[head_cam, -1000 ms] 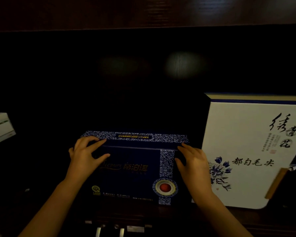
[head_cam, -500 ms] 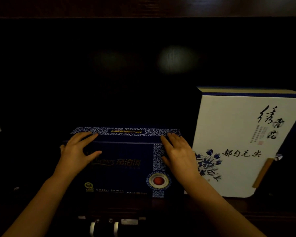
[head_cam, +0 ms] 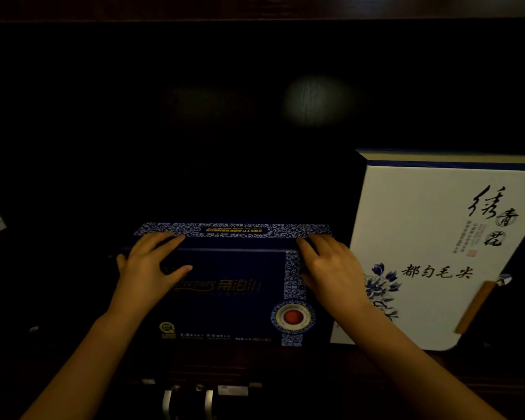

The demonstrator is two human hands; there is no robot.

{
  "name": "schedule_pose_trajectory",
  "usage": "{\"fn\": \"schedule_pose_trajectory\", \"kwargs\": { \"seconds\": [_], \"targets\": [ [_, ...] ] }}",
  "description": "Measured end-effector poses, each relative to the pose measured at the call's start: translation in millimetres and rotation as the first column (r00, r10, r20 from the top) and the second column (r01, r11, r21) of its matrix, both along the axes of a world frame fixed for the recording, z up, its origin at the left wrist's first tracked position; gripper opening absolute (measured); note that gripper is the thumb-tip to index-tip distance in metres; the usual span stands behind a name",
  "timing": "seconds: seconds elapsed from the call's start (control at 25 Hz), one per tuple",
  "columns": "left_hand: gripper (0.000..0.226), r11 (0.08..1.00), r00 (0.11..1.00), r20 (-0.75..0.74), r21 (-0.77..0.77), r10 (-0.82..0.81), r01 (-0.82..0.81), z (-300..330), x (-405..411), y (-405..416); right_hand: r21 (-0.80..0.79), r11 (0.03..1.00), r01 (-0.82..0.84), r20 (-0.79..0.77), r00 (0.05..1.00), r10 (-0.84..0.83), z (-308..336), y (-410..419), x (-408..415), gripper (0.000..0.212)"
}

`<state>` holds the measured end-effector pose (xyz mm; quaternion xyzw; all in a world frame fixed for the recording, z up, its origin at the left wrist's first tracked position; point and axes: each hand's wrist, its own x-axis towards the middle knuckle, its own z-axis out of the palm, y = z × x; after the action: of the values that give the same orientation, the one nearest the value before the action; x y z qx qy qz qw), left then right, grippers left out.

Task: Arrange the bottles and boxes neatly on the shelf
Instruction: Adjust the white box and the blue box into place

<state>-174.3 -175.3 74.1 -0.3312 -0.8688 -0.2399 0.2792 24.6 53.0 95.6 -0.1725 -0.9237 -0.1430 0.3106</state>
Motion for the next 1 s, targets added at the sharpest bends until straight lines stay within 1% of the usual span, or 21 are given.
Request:
{"fn": "schedule_pose_trajectory", "kwargs": {
  "seconds": [0.16, 0.4, 0.6, 0.76, 0.88, 1.0],
  "targets": [
    [0.061, 1.0, 1.0, 0.002, 0.012, -0.012, 0.012, 0, 3, 3, 0.009, 1.0, 0.001, -0.007, 1.0, -0.001, -1, 3, 3, 0.061],
    [0.061, 1.0, 0.999, 0.043, 0.011, -0.007, 0.007, 2, 4, 1, 0.047, 0.999, -0.022, -0.047, 0.999, 0.025, -3, 5, 6, 0.052],
    [0.061, 1.0, 0.998, 0.069, 0.018, -0.003, 0.001, 5, 7, 2, 0.033, 0.996, -0.087, -0.052, 0.995, 0.089, -1, 13, 13, 0.058],
    [0.061, 1.0, 0.999, 0.034, 0.022, 0.016, -0.017, 3, 7, 3, 0.056, 0.993, -0.103, -0.065, 0.992, 0.107, -4, 16, 12, 0.058],
    [0.061, 0.999, 0.998, 0.024, -0.005, 0.053, -0.052, 3, 9, 4, 0.084, 0.99, -0.115, -0.061, 0.991, 0.12, -6, 16, 9, 0.058],
    [0.062, 0.984, 0.992, -0.008, -0.124, 0.125, -0.125, 9, 20, 6, 0.097, 0.989, -0.11, -0.004, 0.994, 0.111, -7, 12, 14, 0.064]
  ]
}}
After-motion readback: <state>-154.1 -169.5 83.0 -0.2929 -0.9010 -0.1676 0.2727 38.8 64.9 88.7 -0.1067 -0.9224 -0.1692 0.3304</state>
